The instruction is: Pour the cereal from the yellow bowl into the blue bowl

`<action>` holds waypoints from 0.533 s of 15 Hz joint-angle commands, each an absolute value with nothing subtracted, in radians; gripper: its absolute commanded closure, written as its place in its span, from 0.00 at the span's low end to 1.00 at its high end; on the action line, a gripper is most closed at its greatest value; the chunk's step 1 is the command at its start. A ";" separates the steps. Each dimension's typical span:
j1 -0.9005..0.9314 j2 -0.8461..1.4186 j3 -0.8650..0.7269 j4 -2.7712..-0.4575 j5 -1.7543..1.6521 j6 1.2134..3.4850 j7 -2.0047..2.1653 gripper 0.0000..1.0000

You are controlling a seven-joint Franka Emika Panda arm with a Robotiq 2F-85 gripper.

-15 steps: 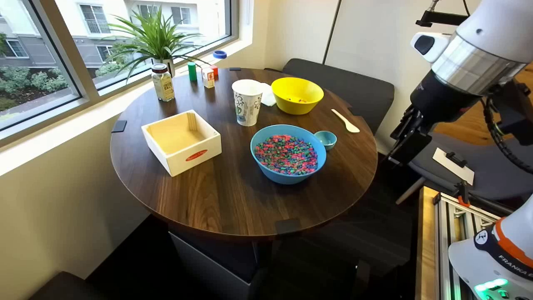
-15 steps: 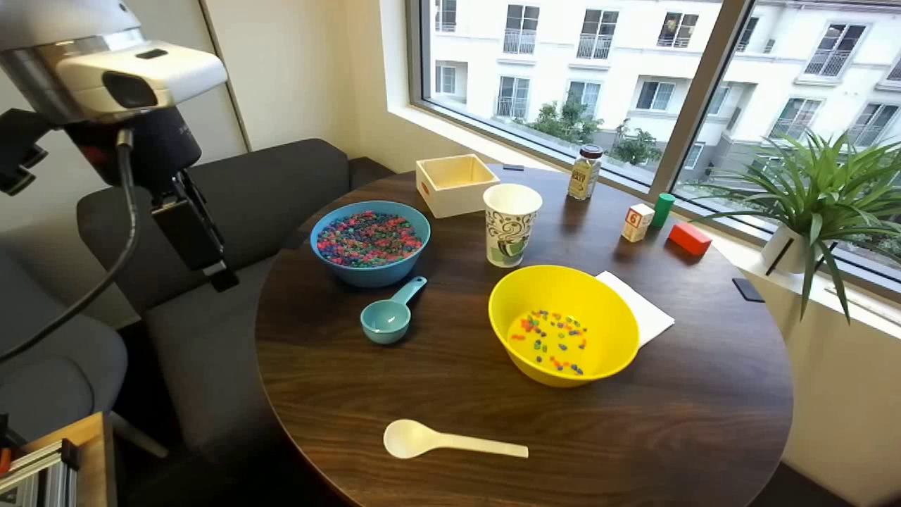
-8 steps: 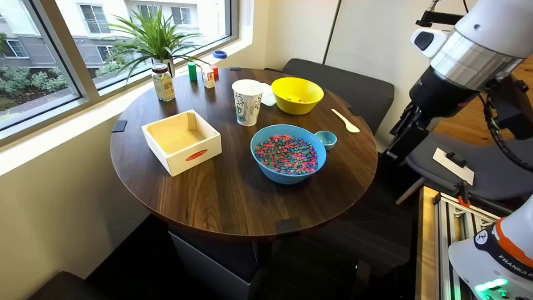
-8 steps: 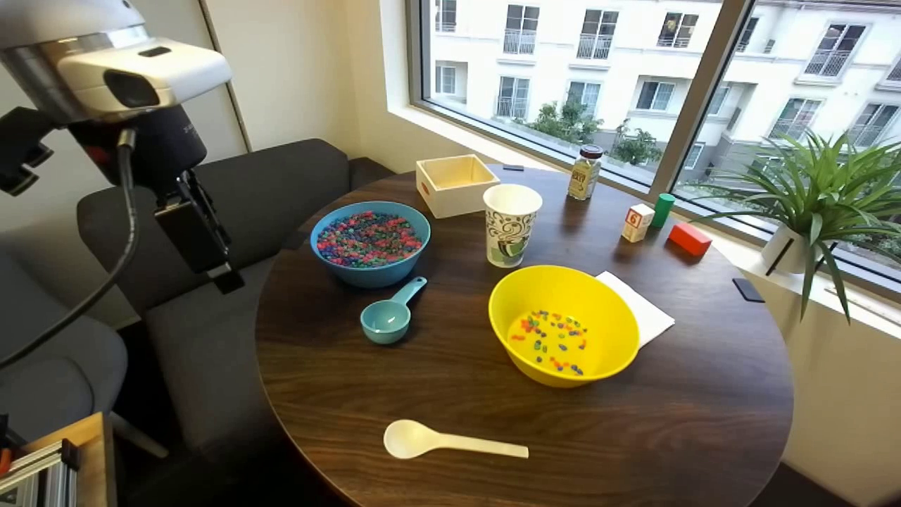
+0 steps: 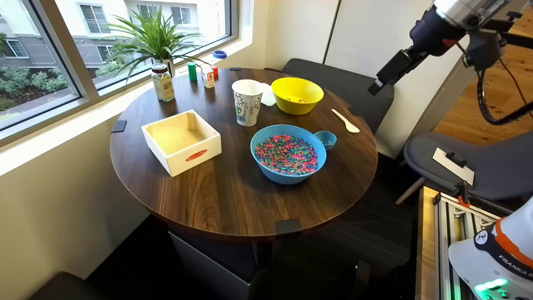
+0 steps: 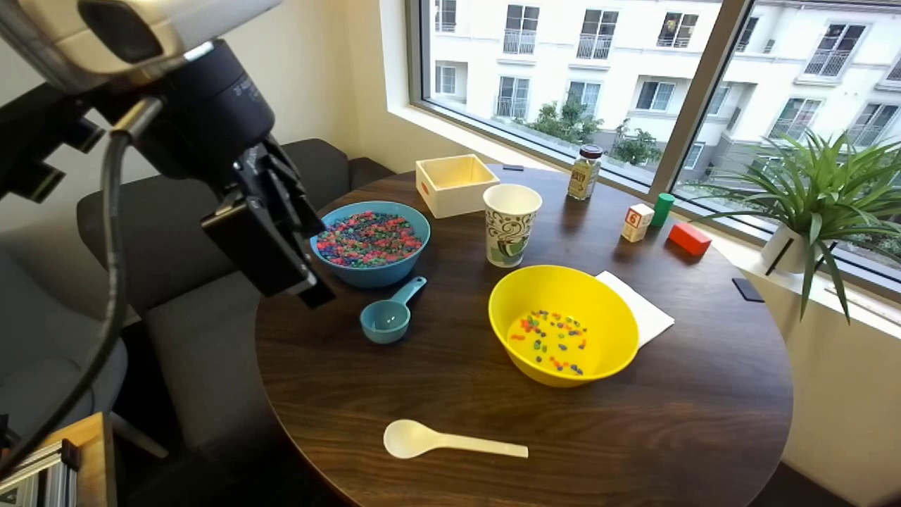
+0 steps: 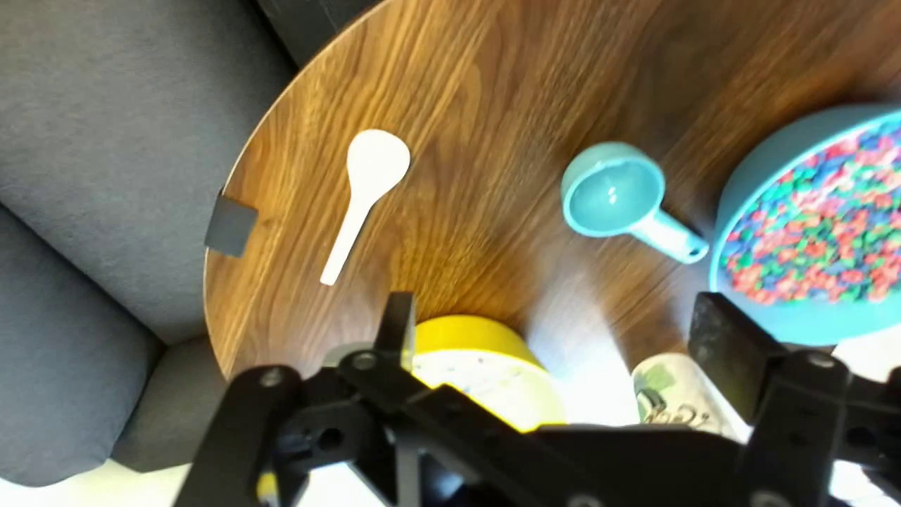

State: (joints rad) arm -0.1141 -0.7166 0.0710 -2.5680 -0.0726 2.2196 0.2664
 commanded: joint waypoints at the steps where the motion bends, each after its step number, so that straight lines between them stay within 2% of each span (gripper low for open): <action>1: -0.159 -0.624 0.030 -2.508 -0.090 2.334 0.252 0.00; 3: -0.207 -0.592 0.057 -2.490 -0.128 2.406 0.293 0.00; 4: -0.171 -0.646 0.030 -2.522 -0.086 2.363 0.254 0.00; 8: -0.192 -0.595 0.039 -2.492 -0.106 2.399 0.266 0.00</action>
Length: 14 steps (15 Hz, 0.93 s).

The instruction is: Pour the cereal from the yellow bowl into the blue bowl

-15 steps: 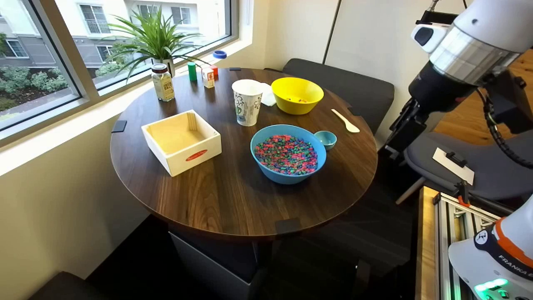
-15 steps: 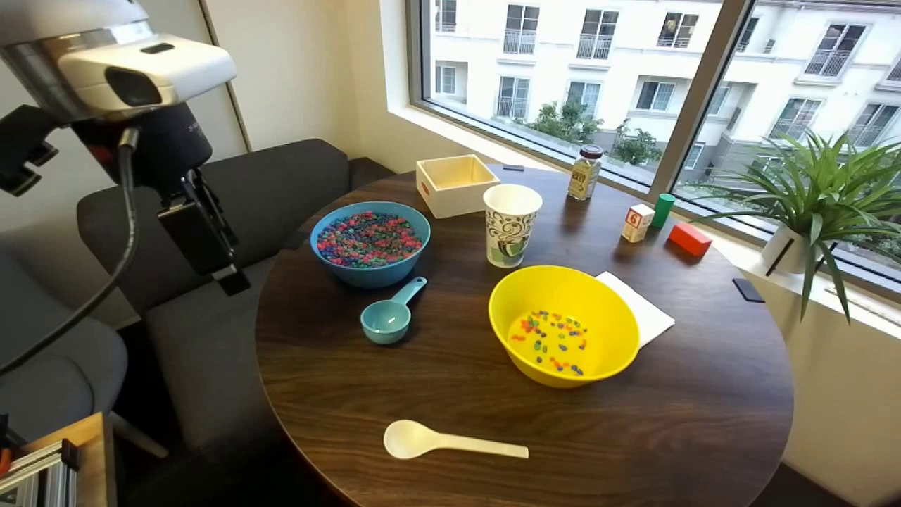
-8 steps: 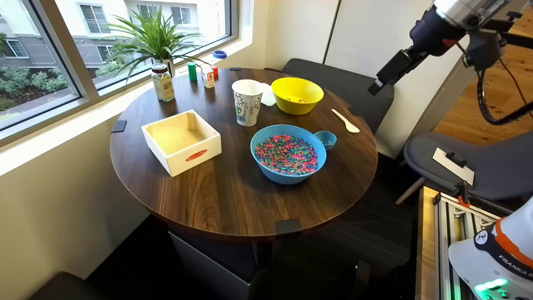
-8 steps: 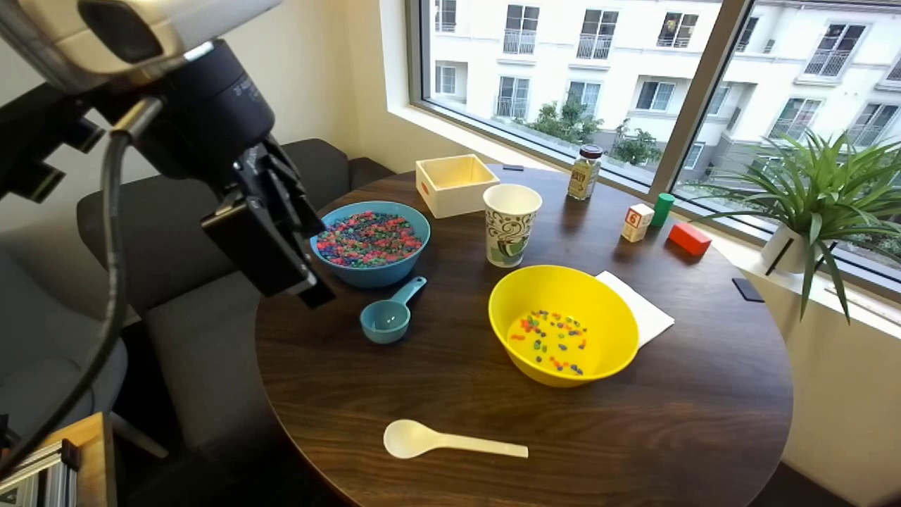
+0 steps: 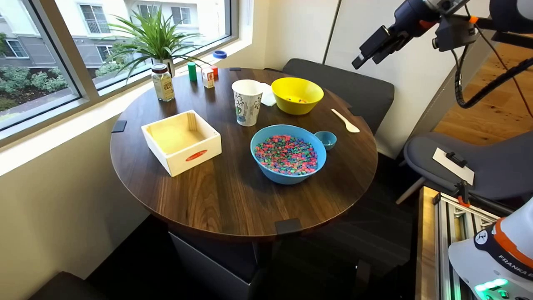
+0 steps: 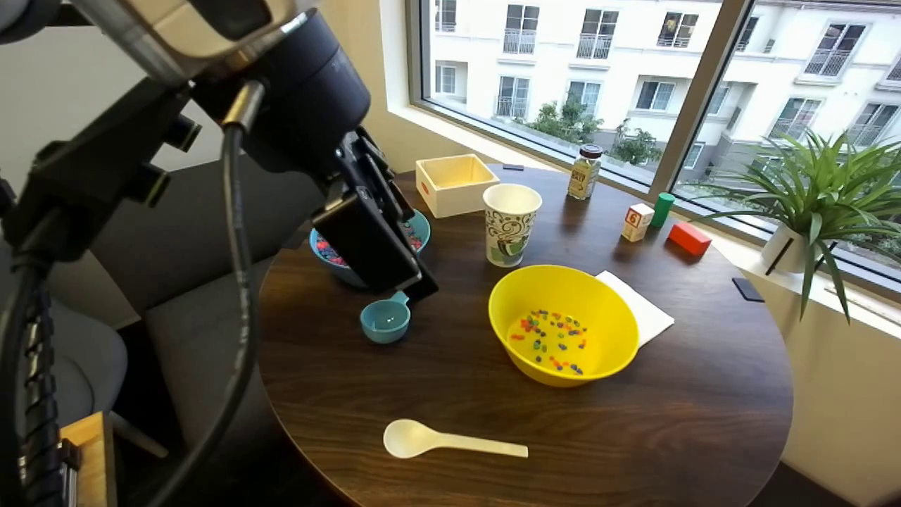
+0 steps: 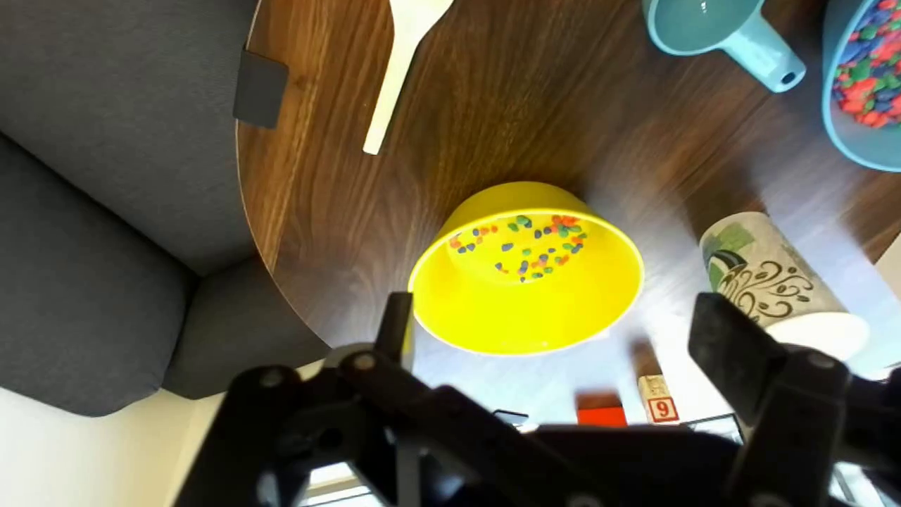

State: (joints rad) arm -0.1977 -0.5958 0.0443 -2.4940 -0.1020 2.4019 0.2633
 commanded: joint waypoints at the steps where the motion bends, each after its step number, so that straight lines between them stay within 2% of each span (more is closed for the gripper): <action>1: -0.192 -0.595 0.040 -2.491 -0.107 2.399 0.268 0.00; 14: -0.148 -0.309 -0.084 -2.246 -0.058 2.389 0.088 0.00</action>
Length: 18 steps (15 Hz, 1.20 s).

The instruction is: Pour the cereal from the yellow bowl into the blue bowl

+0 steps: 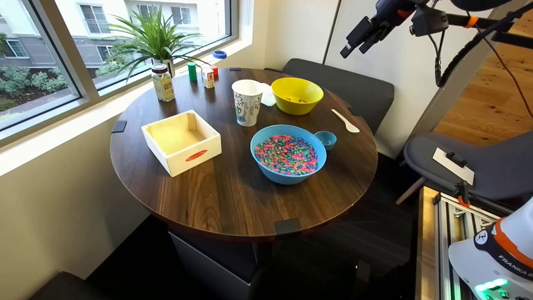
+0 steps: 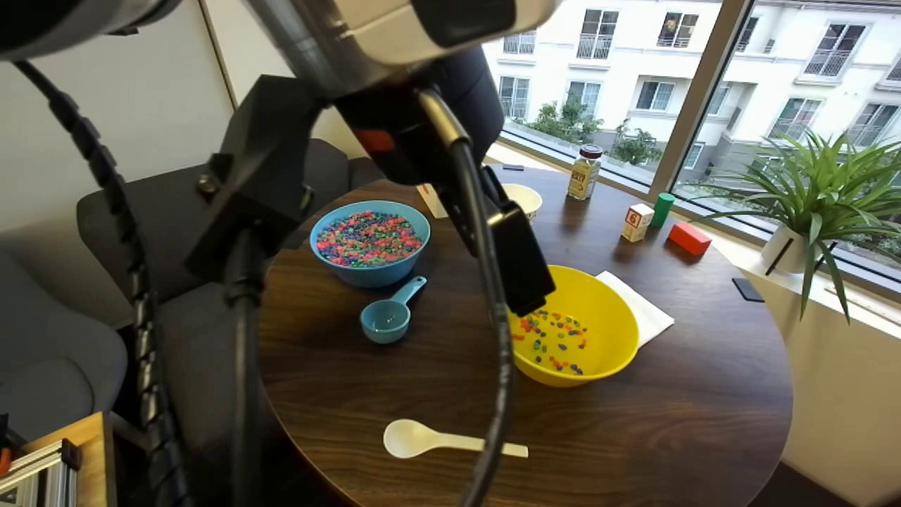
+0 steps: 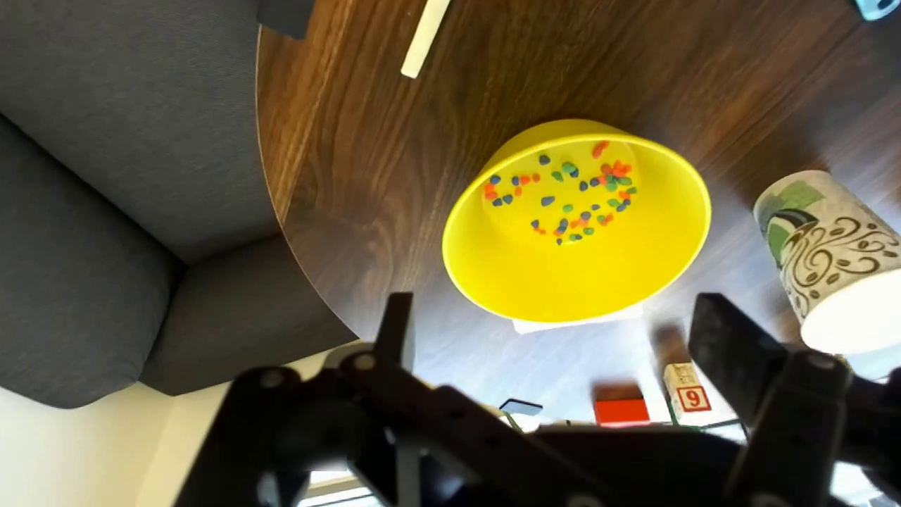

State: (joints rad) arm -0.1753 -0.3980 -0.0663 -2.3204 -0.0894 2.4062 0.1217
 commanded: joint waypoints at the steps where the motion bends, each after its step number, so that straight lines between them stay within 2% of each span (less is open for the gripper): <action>1: -0.138 -0.285 -0.088 -2.231 -0.040 2.404 0.082 0.00; 13: -0.142 -0.013 -0.108 -2.075 0.068 2.502 0.134 0.00; 18: -0.140 -0.008 -0.117 -2.079 0.095 2.492 0.129 0.00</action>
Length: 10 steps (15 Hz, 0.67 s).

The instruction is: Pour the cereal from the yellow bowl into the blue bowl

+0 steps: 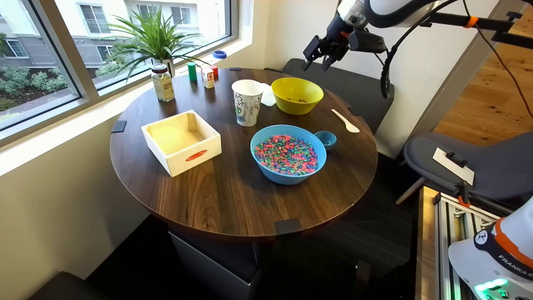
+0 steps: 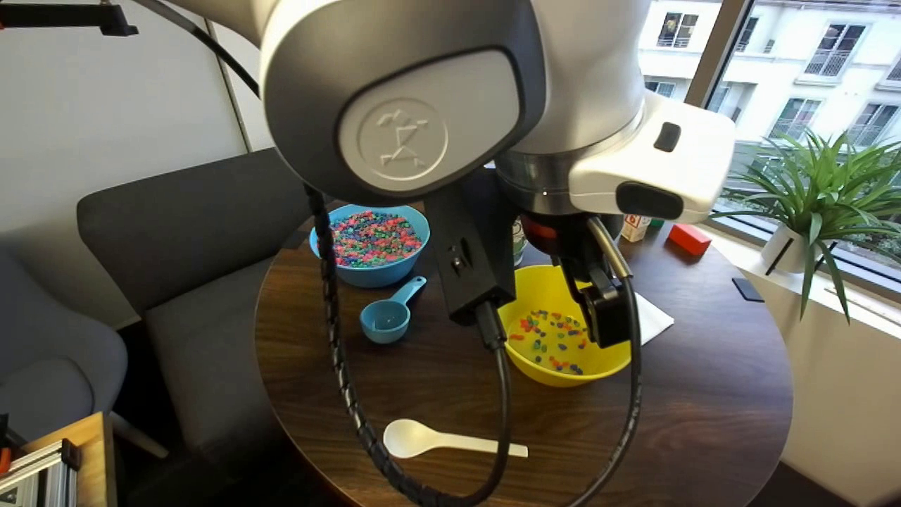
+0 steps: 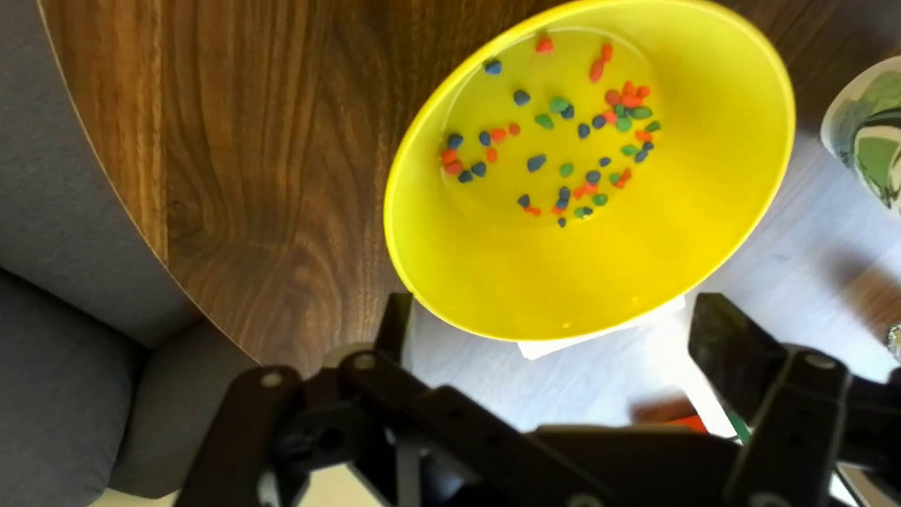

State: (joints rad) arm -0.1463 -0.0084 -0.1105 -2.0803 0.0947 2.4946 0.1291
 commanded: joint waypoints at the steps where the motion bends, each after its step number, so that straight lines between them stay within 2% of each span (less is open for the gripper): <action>1: -0.138 -0.007 -0.117 -2.077 0.101 2.492 0.129 0.00; 10: -0.165 0.118 -0.145 -1.985 0.167 2.471 0.118 0.00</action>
